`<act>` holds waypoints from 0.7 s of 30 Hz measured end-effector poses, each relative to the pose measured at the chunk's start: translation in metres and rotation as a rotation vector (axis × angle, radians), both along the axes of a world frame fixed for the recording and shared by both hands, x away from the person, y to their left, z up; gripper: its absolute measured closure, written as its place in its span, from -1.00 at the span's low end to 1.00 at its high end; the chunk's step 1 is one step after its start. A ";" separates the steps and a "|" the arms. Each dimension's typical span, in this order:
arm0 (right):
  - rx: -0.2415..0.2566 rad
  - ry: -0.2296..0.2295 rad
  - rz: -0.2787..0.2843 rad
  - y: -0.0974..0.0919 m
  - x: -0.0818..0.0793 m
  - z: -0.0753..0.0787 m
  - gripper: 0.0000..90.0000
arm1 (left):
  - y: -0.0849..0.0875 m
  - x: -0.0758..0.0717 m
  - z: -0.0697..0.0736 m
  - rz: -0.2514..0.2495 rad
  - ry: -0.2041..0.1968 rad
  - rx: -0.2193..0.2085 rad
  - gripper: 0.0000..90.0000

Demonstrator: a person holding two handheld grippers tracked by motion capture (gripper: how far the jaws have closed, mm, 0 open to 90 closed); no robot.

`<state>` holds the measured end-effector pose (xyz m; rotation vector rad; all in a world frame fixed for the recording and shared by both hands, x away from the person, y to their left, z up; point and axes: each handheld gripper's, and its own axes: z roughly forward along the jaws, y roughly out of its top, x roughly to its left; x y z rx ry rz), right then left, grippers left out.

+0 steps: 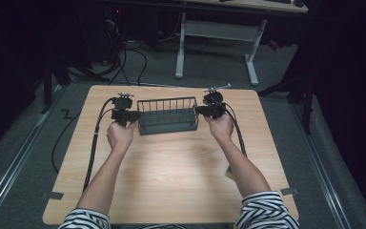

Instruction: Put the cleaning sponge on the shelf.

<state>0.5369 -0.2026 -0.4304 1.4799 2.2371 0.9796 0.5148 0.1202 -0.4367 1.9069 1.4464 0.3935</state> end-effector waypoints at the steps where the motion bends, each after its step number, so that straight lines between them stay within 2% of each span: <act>1: 0.000 0.000 0.000 0.000 0.000 0.000 0.84 | 0.000 0.000 0.000 0.000 0.000 0.000 0.76; 3: 0.001 -0.001 0.000 -0.004 -0.011 0.000 0.83 | 0.000 -0.008 -0.001 -0.010 0.001 -0.027 0.77; 5: 0.002 -0.001 0.002 -0.006 -0.016 0.000 0.83 | -0.001 -0.011 -0.001 -0.016 -0.002 -0.029 0.77; 6: -0.008 0.000 0.006 -0.008 -0.025 0.001 0.83 | -0.002 -0.016 -0.001 -0.023 -0.004 -0.028 0.78; 9: -0.011 0.000 0.012 -0.010 -0.032 0.002 0.84 | -0.004 -0.022 -0.001 -0.033 -0.004 -0.027 0.78; 13: 0.006 0.003 0.017 -0.016 -0.044 0.002 0.84 | -0.007 -0.031 0.000 -0.050 -0.005 -0.017 0.77; 15: 0.012 0.004 0.017 -0.019 -0.049 0.002 0.84 | -0.009 -0.035 -0.001 -0.053 -0.007 -0.026 0.77; 17: -0.010 0.009 0.033 -0.021 -0.056 0.005 0.87 | -0.010 -0.041 -0.001 -0.062 -0.009 -0.021 0.77; 21: -0.023 -0.008 0.063 -0.023 -0.068 0.009 0.93 | -0.010 -0.050 -0.002 -0.073 -0.016 -0.027 0.78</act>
